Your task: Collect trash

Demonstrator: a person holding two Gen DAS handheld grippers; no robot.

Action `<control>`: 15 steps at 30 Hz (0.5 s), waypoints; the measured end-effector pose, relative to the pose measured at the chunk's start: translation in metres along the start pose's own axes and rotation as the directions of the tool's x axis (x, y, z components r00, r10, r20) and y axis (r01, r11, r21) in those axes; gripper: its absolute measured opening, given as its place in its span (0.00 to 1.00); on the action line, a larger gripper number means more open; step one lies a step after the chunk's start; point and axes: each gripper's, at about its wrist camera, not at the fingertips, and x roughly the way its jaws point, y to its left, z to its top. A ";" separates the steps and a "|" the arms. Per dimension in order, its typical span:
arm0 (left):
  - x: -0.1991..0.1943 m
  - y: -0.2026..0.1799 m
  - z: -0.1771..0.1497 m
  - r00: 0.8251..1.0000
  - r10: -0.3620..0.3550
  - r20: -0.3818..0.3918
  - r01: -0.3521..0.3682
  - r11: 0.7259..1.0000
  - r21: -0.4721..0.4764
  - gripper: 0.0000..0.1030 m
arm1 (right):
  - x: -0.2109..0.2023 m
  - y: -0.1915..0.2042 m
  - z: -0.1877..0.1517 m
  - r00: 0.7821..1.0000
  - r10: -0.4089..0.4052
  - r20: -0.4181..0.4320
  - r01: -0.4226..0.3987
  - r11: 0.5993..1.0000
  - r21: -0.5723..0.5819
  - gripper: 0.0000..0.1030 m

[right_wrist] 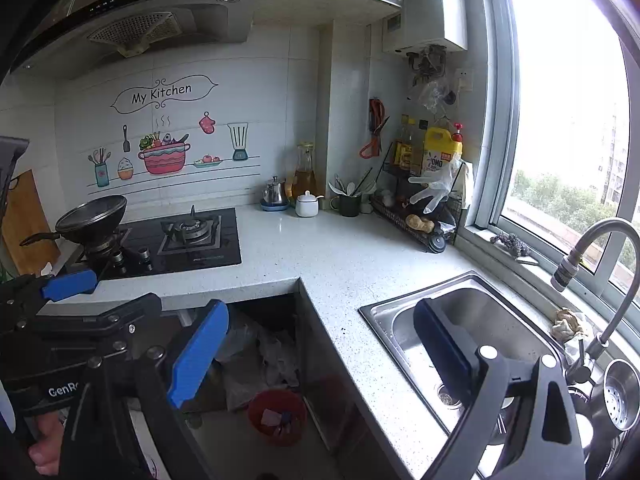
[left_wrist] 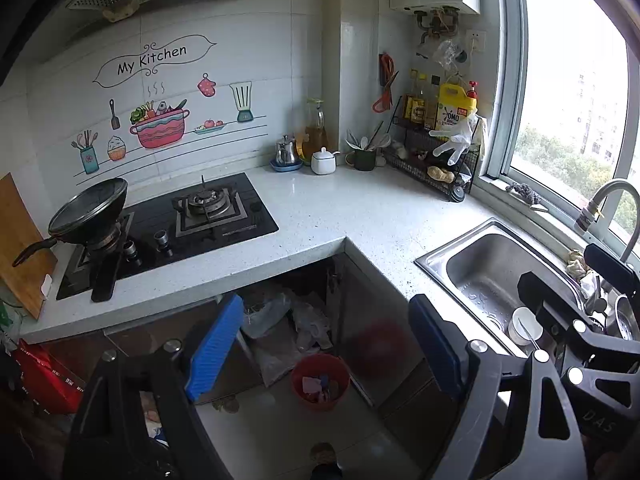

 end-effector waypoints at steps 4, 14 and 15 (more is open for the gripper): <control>-0.001 -0.002 -0.002 1.000 -0.010 -0.005 0.010 1.000 0.002 0.81 | -0.005 0.001 -0.002 1.000 -0.008 -0.011 0.009 1.000 0.021 0.91; -0.010 -0.004 -0.003 1.000 -0.004 0.008 0.004 1.000 0.017 0.81 | -0.016 0.010 -0.004 0.999 -0.035 0.000 0.035 0.998 0.047 0.91; -0.010 -0.005 -0.003 1.000 -0.002 0.009 0.002 1.000 0.018 0.81 | -0.017 0.011 -0.004 0.999 -0.036 0.000 0.036 0.998 0.050 0.91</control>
